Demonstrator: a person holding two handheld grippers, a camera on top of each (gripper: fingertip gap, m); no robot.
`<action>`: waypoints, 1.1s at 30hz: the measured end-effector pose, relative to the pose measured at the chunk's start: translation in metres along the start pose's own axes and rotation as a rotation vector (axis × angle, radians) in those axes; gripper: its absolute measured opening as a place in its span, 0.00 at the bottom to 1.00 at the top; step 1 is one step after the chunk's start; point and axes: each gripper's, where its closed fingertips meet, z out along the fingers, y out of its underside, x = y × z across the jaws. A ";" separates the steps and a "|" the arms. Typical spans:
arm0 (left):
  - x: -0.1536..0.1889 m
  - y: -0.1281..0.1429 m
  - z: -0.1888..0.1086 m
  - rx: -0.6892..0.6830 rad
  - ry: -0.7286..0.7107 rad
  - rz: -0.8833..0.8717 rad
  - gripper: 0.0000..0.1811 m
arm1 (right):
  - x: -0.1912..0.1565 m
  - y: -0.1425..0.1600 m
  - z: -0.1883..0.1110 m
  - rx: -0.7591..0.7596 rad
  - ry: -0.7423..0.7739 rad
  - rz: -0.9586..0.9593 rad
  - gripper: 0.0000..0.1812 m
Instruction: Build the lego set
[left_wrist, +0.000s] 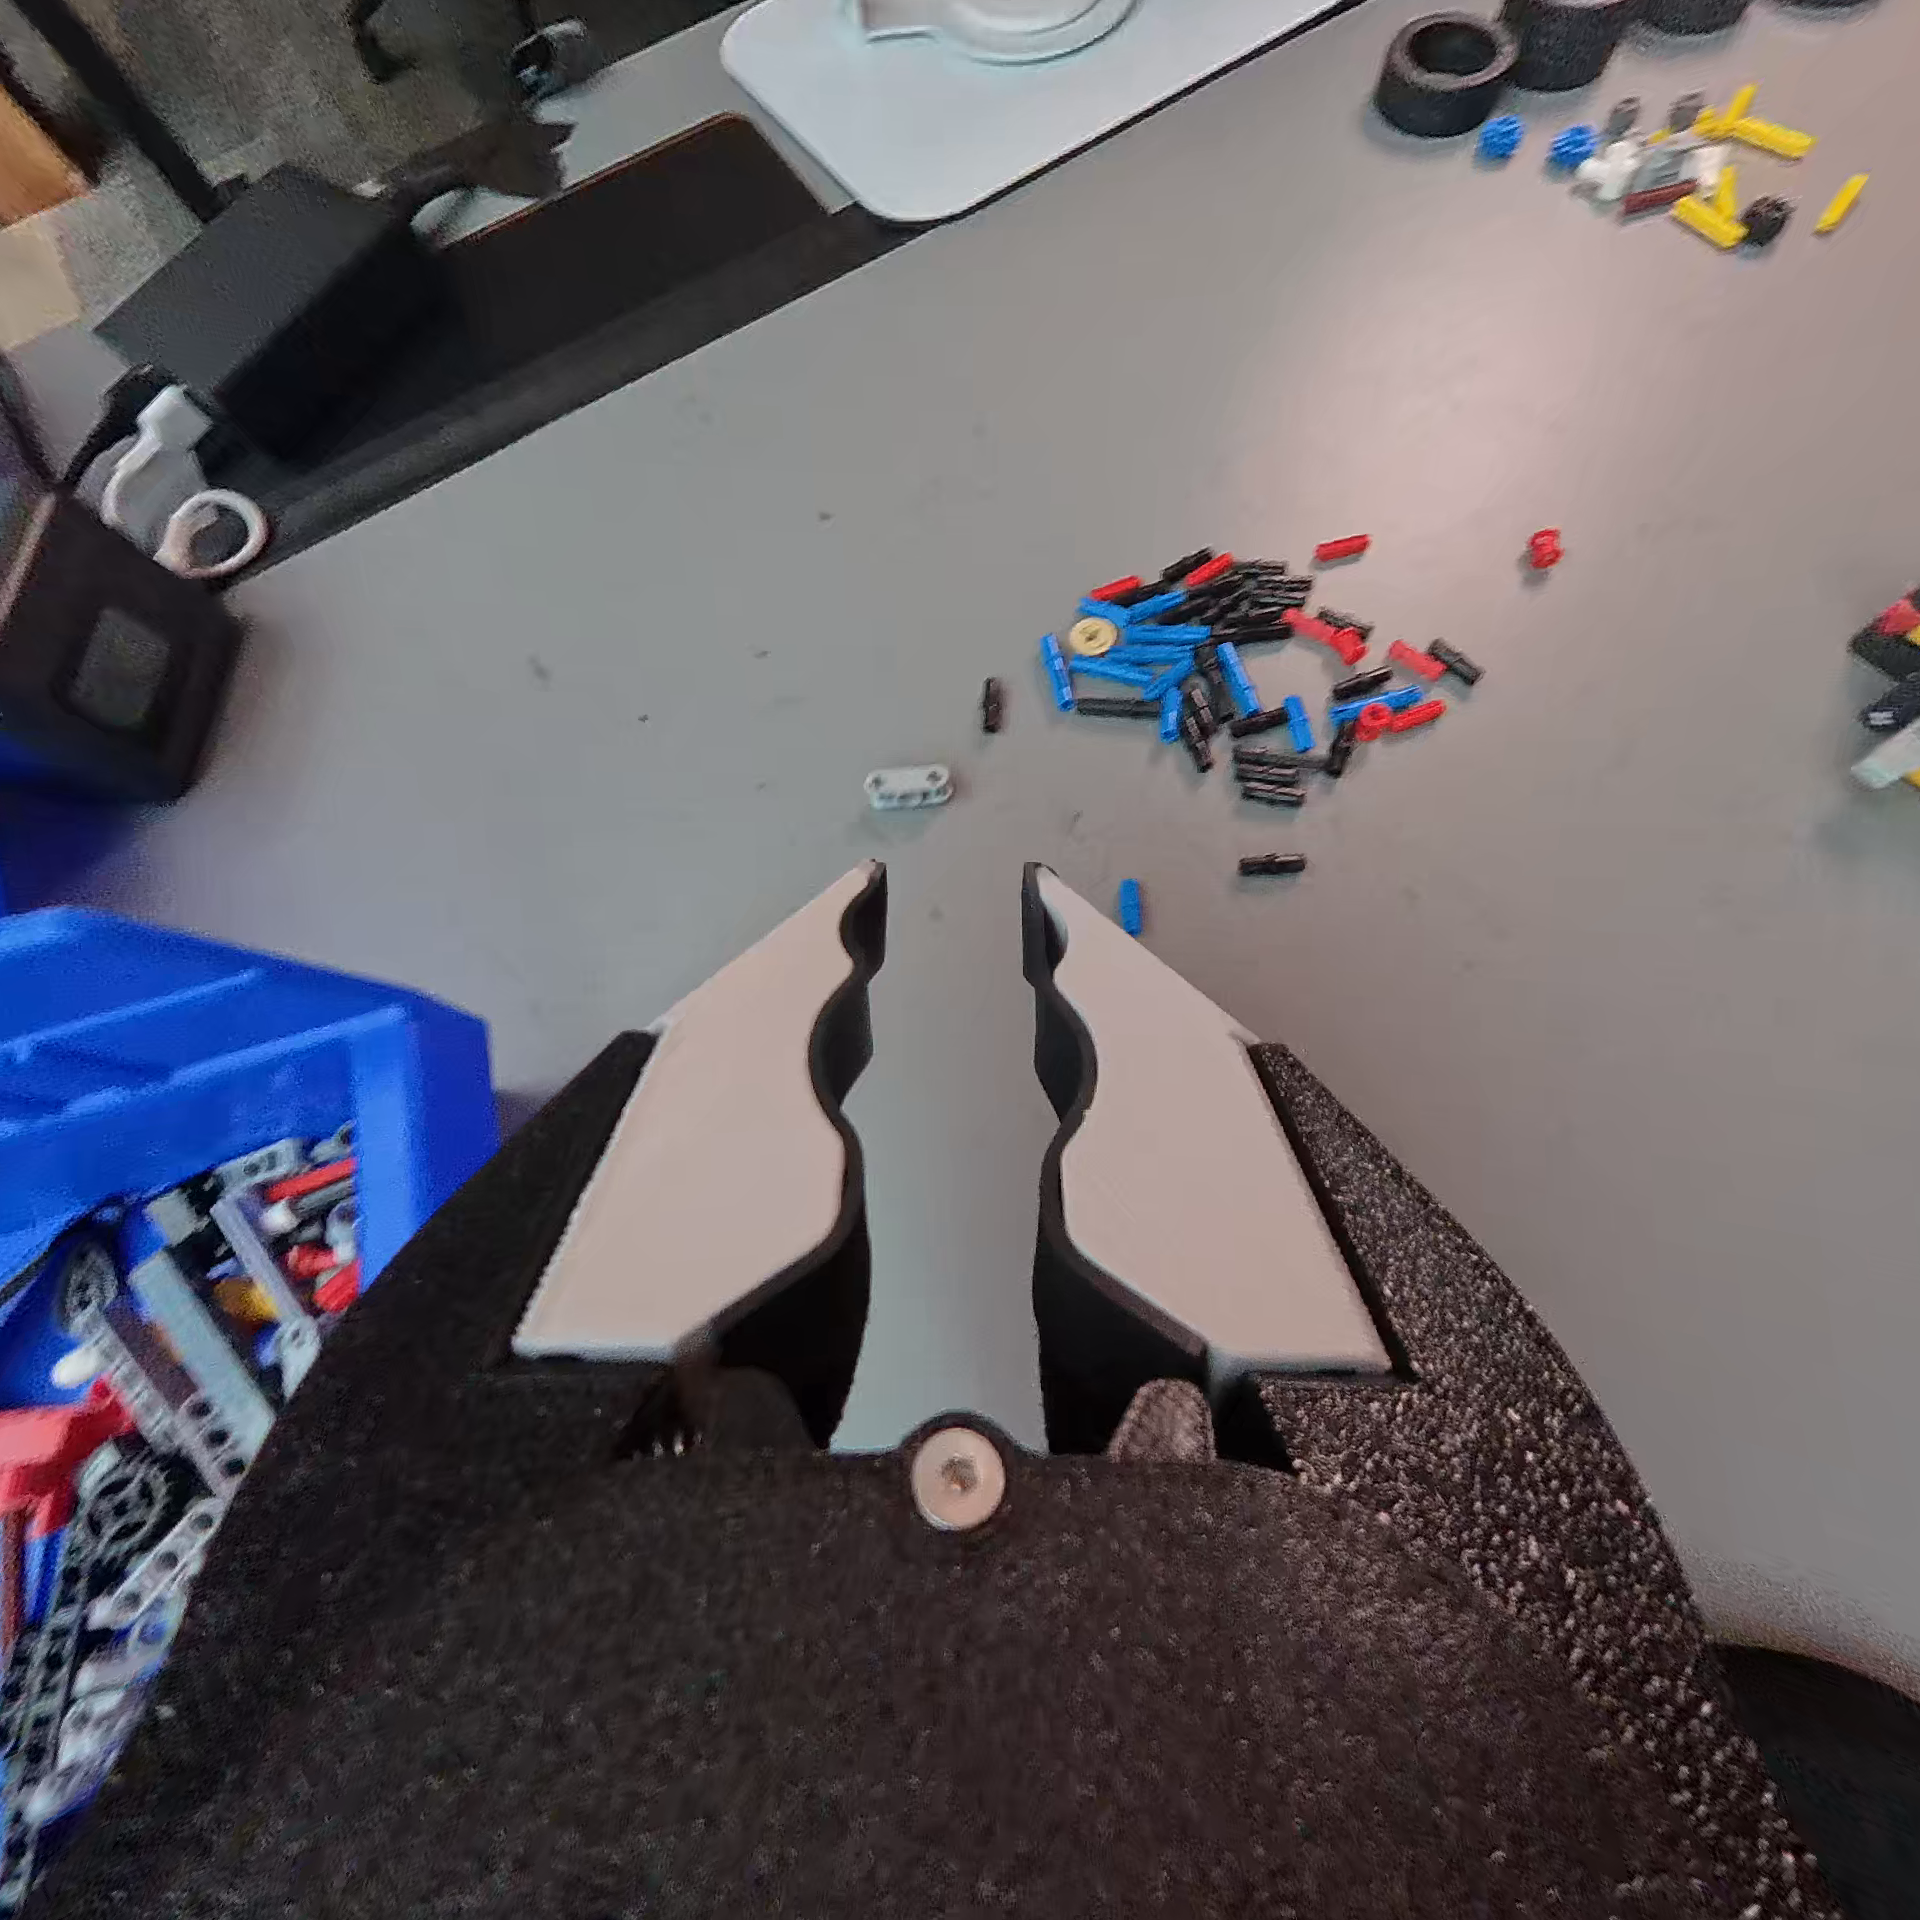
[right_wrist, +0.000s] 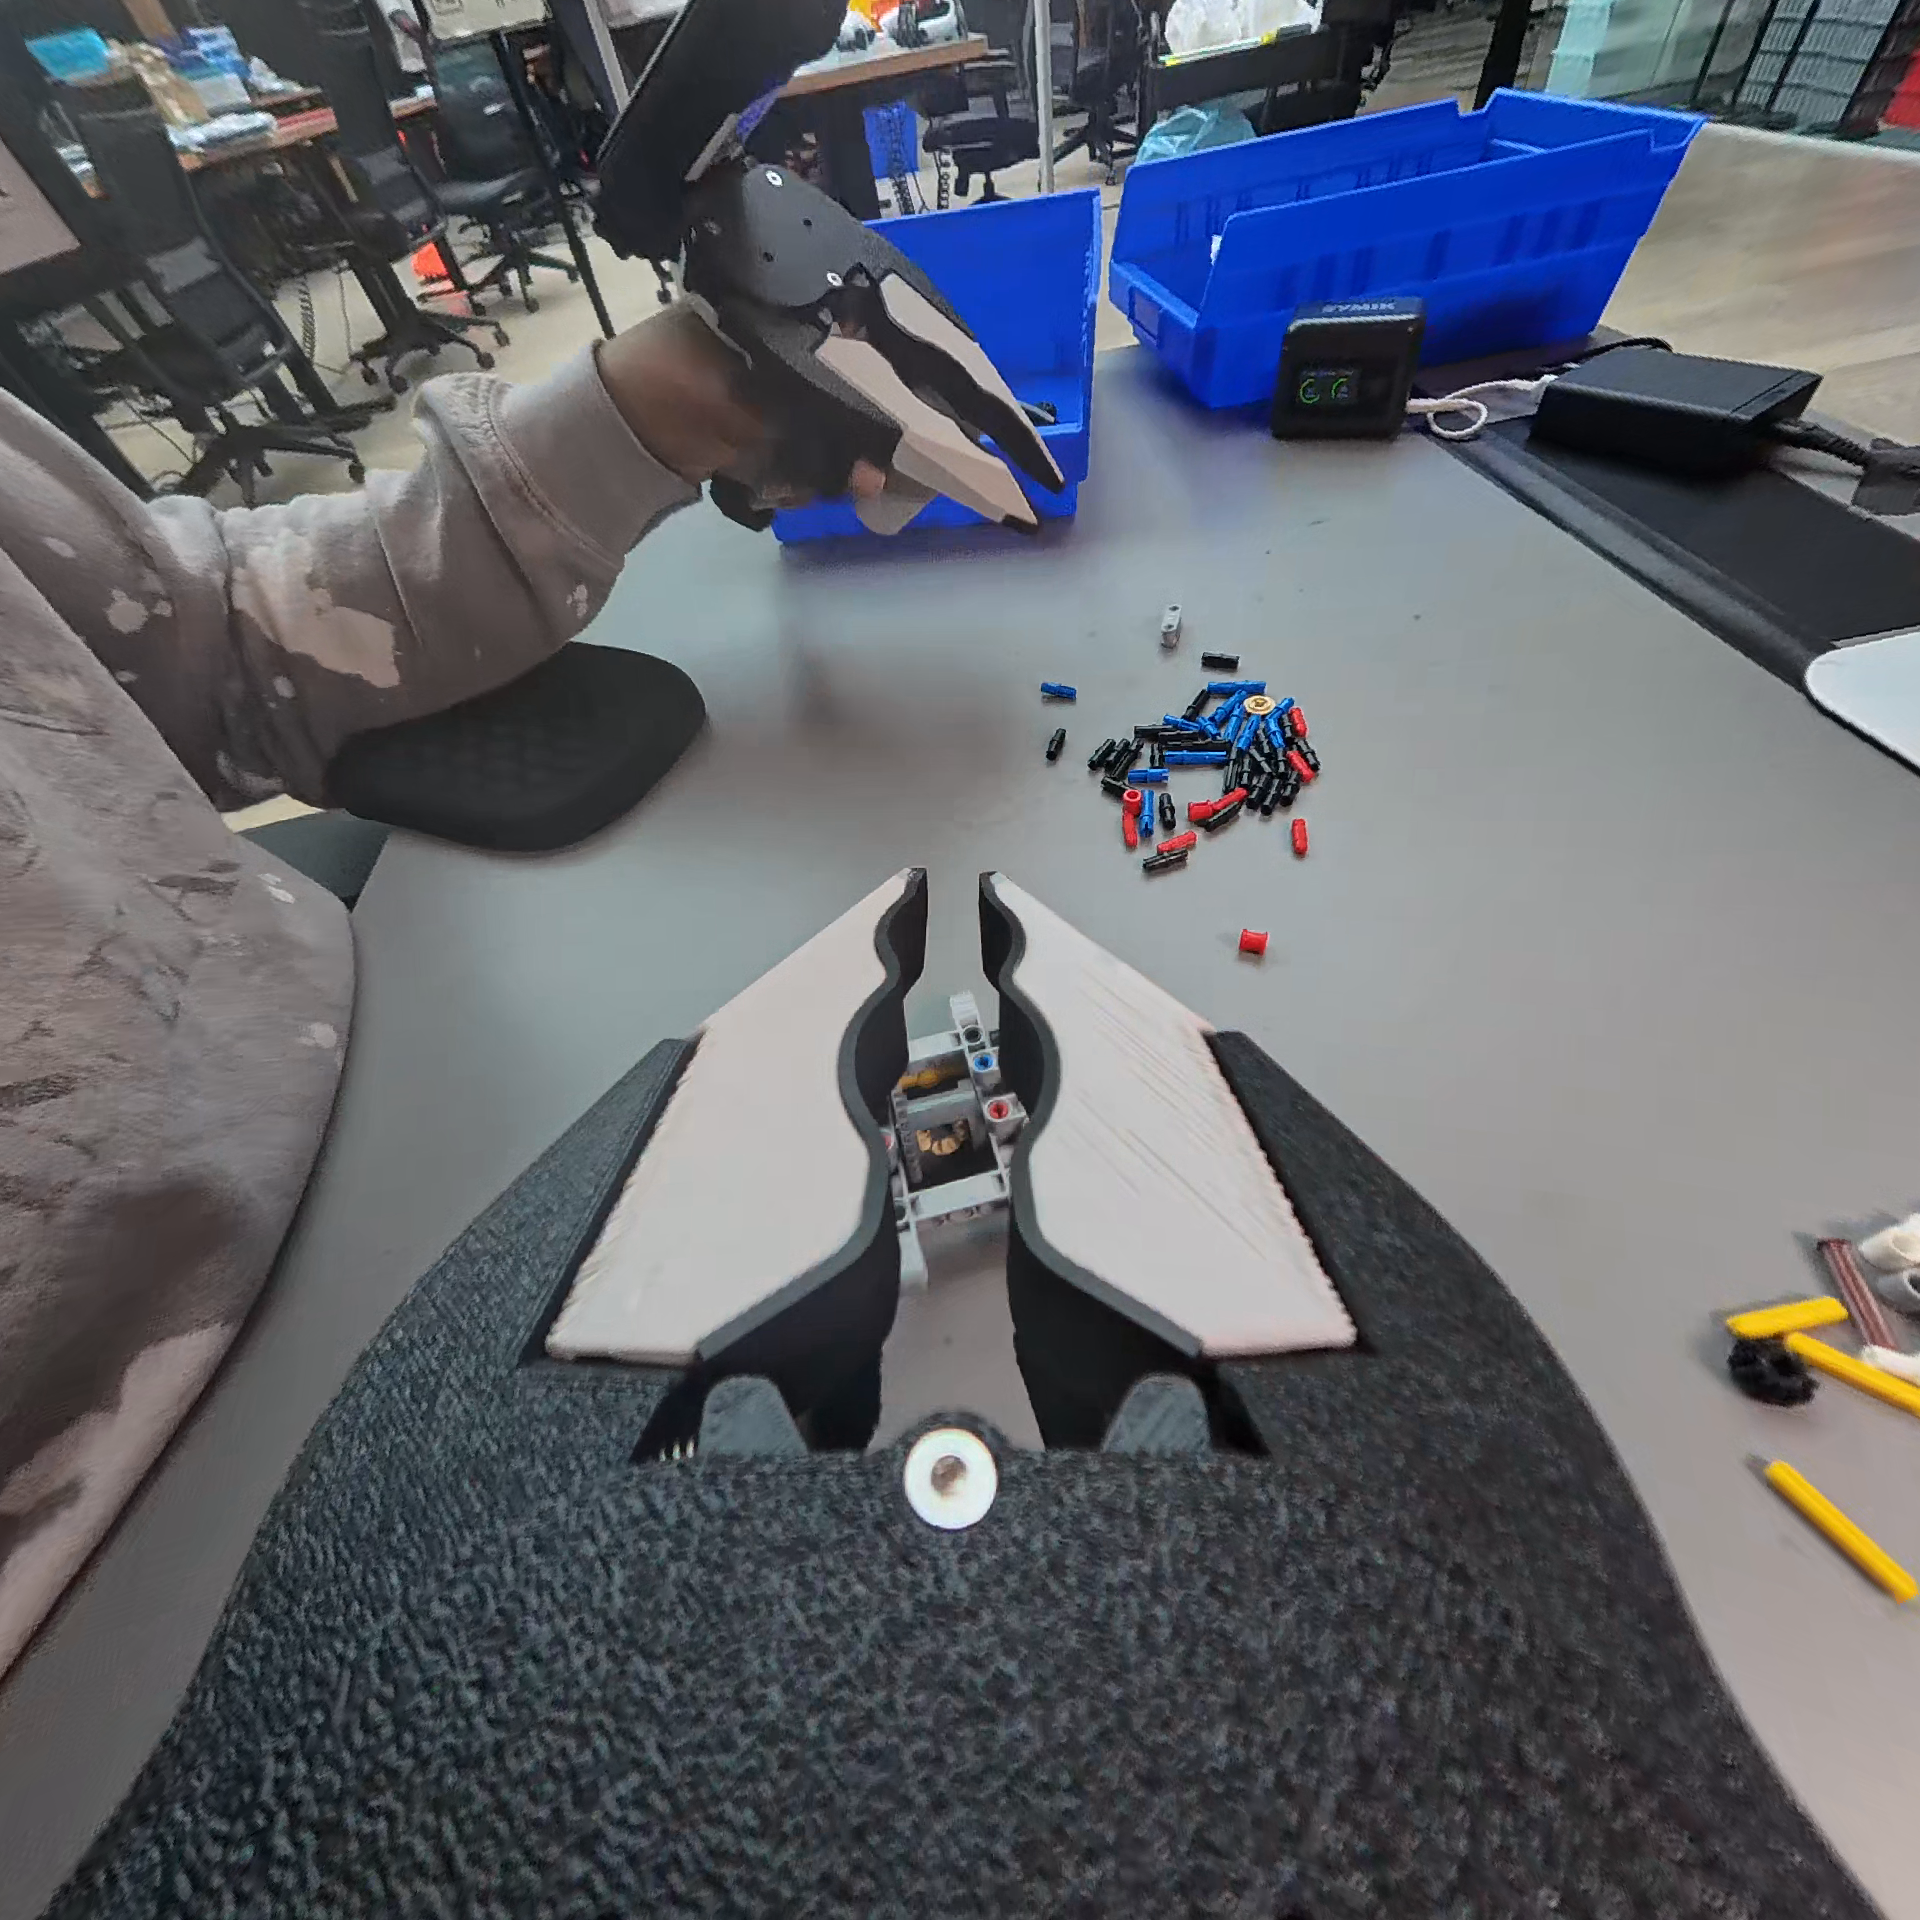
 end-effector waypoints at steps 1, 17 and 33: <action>-0.011 0.007 -0.006 -0.028 -0.039 -0.011 0.14 | -0.003 0.003 -0.004 0.003 0.004 0.006 0.05; -0.011 0.004 0.090 -0.102 0.056 -0.058 0.25 | -0.025 0.029 -0.035 0.037 0.058 0.024 0.05; -0.013 -0.001 0.072 -0.050 0.047 -0.025 0.13 | -0.027 0.031 -0.042 0.032 0.063 -0.009 0.04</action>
